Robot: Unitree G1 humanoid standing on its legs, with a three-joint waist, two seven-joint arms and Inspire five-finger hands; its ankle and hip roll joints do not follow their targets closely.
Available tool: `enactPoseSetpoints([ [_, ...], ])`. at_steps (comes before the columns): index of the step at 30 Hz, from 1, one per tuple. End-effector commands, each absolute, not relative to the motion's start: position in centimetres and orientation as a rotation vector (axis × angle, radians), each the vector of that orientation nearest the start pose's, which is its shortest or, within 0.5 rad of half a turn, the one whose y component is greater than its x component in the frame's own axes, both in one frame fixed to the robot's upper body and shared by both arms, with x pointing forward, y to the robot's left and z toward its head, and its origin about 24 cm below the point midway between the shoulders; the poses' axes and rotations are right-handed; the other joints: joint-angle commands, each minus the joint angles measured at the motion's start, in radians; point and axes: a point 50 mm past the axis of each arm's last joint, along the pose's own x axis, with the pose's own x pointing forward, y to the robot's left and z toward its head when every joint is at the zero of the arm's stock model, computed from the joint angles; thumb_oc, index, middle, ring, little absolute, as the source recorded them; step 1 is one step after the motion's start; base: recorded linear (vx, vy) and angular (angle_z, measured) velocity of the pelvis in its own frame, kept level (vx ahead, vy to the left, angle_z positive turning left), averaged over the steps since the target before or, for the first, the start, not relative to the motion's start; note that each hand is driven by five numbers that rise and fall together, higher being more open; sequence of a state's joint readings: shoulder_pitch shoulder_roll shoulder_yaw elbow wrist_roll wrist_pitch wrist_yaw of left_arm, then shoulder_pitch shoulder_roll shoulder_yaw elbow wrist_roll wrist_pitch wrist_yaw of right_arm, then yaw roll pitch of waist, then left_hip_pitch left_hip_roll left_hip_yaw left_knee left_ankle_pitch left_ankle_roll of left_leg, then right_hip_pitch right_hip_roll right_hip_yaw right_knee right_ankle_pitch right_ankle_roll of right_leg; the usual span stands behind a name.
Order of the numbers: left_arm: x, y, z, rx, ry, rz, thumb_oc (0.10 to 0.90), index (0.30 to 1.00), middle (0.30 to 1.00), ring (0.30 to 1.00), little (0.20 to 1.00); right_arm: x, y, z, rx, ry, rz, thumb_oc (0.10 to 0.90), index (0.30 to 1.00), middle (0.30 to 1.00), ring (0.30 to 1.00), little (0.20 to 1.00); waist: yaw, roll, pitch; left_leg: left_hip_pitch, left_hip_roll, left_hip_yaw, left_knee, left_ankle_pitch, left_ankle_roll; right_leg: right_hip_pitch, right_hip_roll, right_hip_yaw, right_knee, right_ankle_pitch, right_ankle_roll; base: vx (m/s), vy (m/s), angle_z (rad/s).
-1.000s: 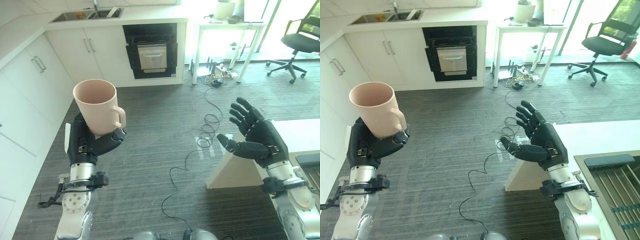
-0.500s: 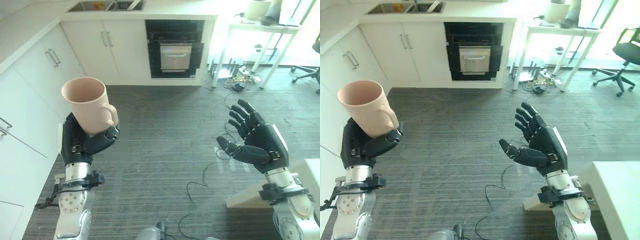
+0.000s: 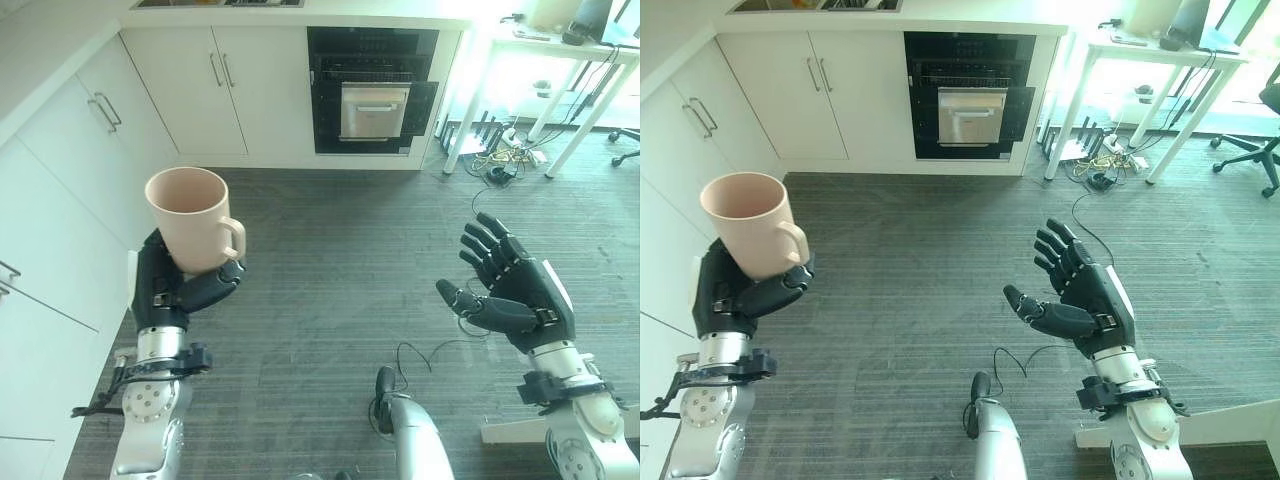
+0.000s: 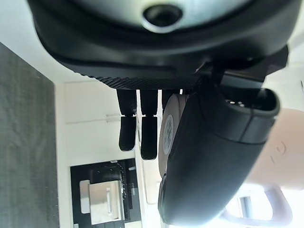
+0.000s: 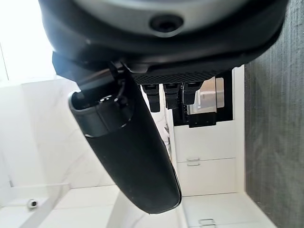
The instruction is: Place the dishes in the dishwasher.
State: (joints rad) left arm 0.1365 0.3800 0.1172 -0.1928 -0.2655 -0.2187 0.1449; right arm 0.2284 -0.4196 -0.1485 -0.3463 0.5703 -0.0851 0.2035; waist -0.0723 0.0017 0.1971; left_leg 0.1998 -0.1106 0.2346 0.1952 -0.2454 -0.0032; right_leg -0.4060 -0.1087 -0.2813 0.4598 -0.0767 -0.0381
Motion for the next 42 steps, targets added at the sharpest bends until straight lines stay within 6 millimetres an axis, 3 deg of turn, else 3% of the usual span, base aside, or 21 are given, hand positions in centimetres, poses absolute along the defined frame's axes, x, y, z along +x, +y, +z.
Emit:
enactPoseSetpoints([
  [1,21.7,23.8,17.0,0.205,-0.653,0.150,0.400,0.300,0.300,0.300,0.300,21.3,-22.5,15.9,0.110,-0.542,0.195,0.800,0.900,0.900,0.900,0.900,-0.001,-0.040,-0.101,-0.111,0.139,-0.116,0.105,-0.082,-0.014,0.153,-0.046,0.076,-0.160,0.027,0.181,0.52,-0.344,-0.07],
  [2,21.6,23.9,16.8,0.197,-0.651,0.157,0.400,0.300,0.300,0.300,0.300,21.2,-22.4,15.9,0.095,-0.536,0.201,0.800,0.900,0.900,0.900,0.900,0.000,-0.031,-0.110,-0.082,0.156,-0.105,0.105,0.009,-0.040,0.171,-0.018,0.085,-0.160,0.007,0.159,0.69,-0.470,-0.48],
  [3,21.3,24.0,16.6,0.173,-0.643,0.166,0.400,0.300,0.300,0.300,0.300,21.1,-22.4,15.7,0.082,-0.522,0.210,0.800,0.900,0.900,0.900,0.900,0.004,-0.038,-0.114,-0.048,0.167,-0.092,0.105,0.181,-0.078,0.204,0.009,0.113,-0.160,-0.029,0.123,0.50,-0.358,-0.72],
  [4,21.3,24.0,16.6,0.170,-0.643,0.166,0.400,0.300,0.300,0.300,0.300,21.1,-22.5,15.7,0.081,-0.521,0.212,0.800,0.900,0.900,0.900,0.900,0.007,-0.041,-0.111,-0.043,0.166,-0.090,0.106,0.200,-0.083,0.210,0.011,0.118,-0.160,-0.033,0.118,0.40,-0.319,-0.93],
  [6,21.1,23.9,16.3,0.154,-0.644,0.164,0.400,0.300,0.300,0.300,0.300,21.0,-22.7,15.6,0.073,-0.511,0.224,0.800,0.900,0.900,0.900,0.900,0.012,-0.053,-0.095,-0.123,0.188,-0.084,0.312,0.287,-0.110,0.254,0.031,0.143,-0.160,-0.058,0.083,0.20,-0.215,-0.74],
  [9,21.1,23.5,15.9,0.132,-0.642,0.135,0.400,0.300,0.300,0.300,0.300,20.9,-23.0,15.3,0.057,-0.506,0.218,0.800,0.900,0.900,0.900,0.900,0.018,-0.067,-0.066,-0.293,0.214,-0.084,0.548,0.296,-0.094,0.310,0.049,0.156,-0.160,-0.081,0.046,0.21,-0.184,-0.34],
  [11,21.2,23.2,15.7,0.115,-0.637,0.117,0.400,0.300,0.300,0.300,0.300,21.1,-22.9,15.4,0.060,-0.506,0.209,0.800,0.900,0.900,0.900,0.900,0.031,-0.065,-0.049,-0.353,0.179,-0.098,0.469,0.243,-0.060,0.329,0.055,0.163,-0.160,-0.091,0.055,0.27,0.011,-0.41],
  [12,20.9,23.2,15.5,0.108,-0.633,0.117,0.400,0.300,0.300,0.300,0.300,21.3,-22.6,15.5,0.063,-0.502,0.220,0.800,0.900,0.900,0.900,0.900,0.038,-0.058,-0.048,-0.331,0.168,-0.072,0.249,0.233,-0.050,0.341,0.069,0.188,-0.160,-0.112,0.074,0.38,0.136,-0.37],
  [13,20.8,23.3,15.5,0.111,-0.632,0.117,0.400,0.300,0.300,0.300,0.300,21.4,-22.5,15.5,0.064,-0.497,0.224,0.800,0.900,0.900,0.900,0.900,0.042,-0.059,-0.049,-0.307,0.163,-0.062,0.158,0.245,-0.051,0.346,0.068,0.201,-0.160,-0.119,0.080,0.51,0.342,-0.51],
  [14,20.6,23.3,15.4,0.114,-0.632,0.129,0.400,0.300,0.300,0.300,0.300,21.3,-22.3,15.3,0.059,-0.490,0.238,0.800,0.900,0.900,0.900,0.900,0.047,-0.007,-0.045,-0.412,0.210,-0.120,0.105,0.190,-0.073,0.370,0.113,0.213,-0.160,-0.147,0.097,0.34,0.274,-0.66],
  [18,20.5,23.4,15.3,0.108,-0.646,0.132,0.400,0.300,0.300,0.300,0.300,21.0,-22.7,15.6,0.046,-0.508,0.244,0.800,0.900,0.900,0.900,0.900,0.059,0.004,-0.061,-0.478,0.227,-0.149,0.105,0.171,-0.081,0.416,0.109,0.200,-0.160,-0.192,0.103,0.30,0.263,-0.51],
  [21,21.4,23.3,15.9,0.116,-0.662,0.133,0.400,0.300,0.300,0.300,0.300,21.0,-22.2,15.9,0.081,-0.530,0.253,0.800,0.900,0.900,0.900,0.900,0.064,0.003,-0.088,-0.440,0.193,-0.127,0.105,0.120,-0.039,0.474,0.050,0.157,-0.160,-0.192,0.145,0.45,0.415,-0.47],
  [24,22.2,23.0,16.6,0.138,-0.664,0.104,0.400,0.300,0.300,0.300,0.300,21.2,-21.3,15.8,0.092,-0.535,0.233,0.800,0.900,0.900,0.900,0.900,0.070,-0.003,-0.103,-0.396,0.138,-0.171,0.105,0.088,0.007,0.521,0.033,0.093,-0.160,-0.003,0.210,0.46,0.400,0.39],
  [26,22.1,23.1,16.7,0.160,-0.666,0.105,0.400,0.300,0.300,0.300,0.300,21.2,-20.6,15.5,0.103,-0.529,0.246,0.800,0.900,0.900,0.900,0.900,0.070,0.014,-0.088,-0.345,0.116,-0.196,0.105,0.066,0.026,0.394,0.025,0.088,0.165,0.074,0.211,0.29,0.323,0.78],
  [27,22.1,23.2,16.8,0.164,-0.666,0.111,0.400,0.300,0.300,0.300,0.300,21.3,-20.5,15.4,0.100,-0.525,0.254,0.800,0.900,0.900,0.900,0.900,0.071,0.017,-0.086,-0.337,0.115,-0.187,0.105,0.061,0.028,0.353,0.022,0.080,0.182,0.059,0.203,0.23,0.204,0.19],
  [30,22.2,23.6,17.2,0.162,-0.668,0.111,0.400,0.300,0.300,0.300,0.300,21.2,-20.8,15.4,0.096,-0.528,0.253,0.800,0.900,0.900,0.900,0.900,0.067,0.011,-0.076,-0.315,0.112,-0.176,0.105,0.055,0.023,0.335,0.033,0.038,0.014,0.025,0.183,0.23,-0.008,0.15],
  [31,22.1,23.5,17.2,0.165,-0.675,0.099,0.400,0.300,0.300,0.300,0.300,21.1,-21.2,15.5,0.096,-0.539,0.248,0.800,0.900,0.900,0.900,0.900,0.055,0.005,-0.064,-0.292,0.116,-0.174,0.105,0.037,0.019,0.342,0.025,0.026,-0.139,0.044,0.175,0.28,-0.127,0.43],
  [33,21.8,23.3,17.1,0.172,-0.678,0.102,0.400,0.300,0.300,0.300,0.300,20.9,-21.6,15.7,0.095,-0.544,0.256,0.800,0.900,0.900,0.900,0.900,0.037,-0.017,-0.051,-0.257,0.096,-0.168,0.105,-0.005,0.020,0.257,-0.037,0.079,-0.160,0.029,0.182,0.31,-0.185,0.05],
  [35,21.7,23.2,17.1,0.176,-0.675,0.111,0.400,0.300,0.300,0.300,0.300,20.8,-21.5,15.8,0.094,-0.540,0.268,0.800,0.900,0.900,0.900,0.900,0.023,-0.028,-0.053,-0.228,0.081,-0.174,0.105,-0.043,0.022,0.154,-0.083,0.142,-0.160,0.059,0.201,0.34,-0.236,0.04],
  [38,21.4,23.4,17.3,0.193,-0.679,0.127,0.400,0.300,0.300,0.300,0.300,20.8,-21.3,16.0,0.101,-0.545,0.293,0.800,0.900,0.900,0.900,0.900,0.023,-0.036,-0.054,-0.198,0.081,-0.183,0.105,-0.077,0.028,0.106,-0.100,0.148,-0.160,0.090,0.216,0.32,-0.250,0.01],
  [42,21.4,23.6,17.3,0.190,-0.674,0.154,0.400,0.300,0.300,0.300,0.300,21.2,-21.0,16.2,0.103,-0.536,0.304,0.800,0.900,0.900,0.900,0.900,0.031,-0.045,-0.080,-0.155,0.115,-0.181,0.105,-0.092,0.005,0.139,-0.082,0.128,-0.160,0.053,0.215,0.36,-0.329,0.28],
])
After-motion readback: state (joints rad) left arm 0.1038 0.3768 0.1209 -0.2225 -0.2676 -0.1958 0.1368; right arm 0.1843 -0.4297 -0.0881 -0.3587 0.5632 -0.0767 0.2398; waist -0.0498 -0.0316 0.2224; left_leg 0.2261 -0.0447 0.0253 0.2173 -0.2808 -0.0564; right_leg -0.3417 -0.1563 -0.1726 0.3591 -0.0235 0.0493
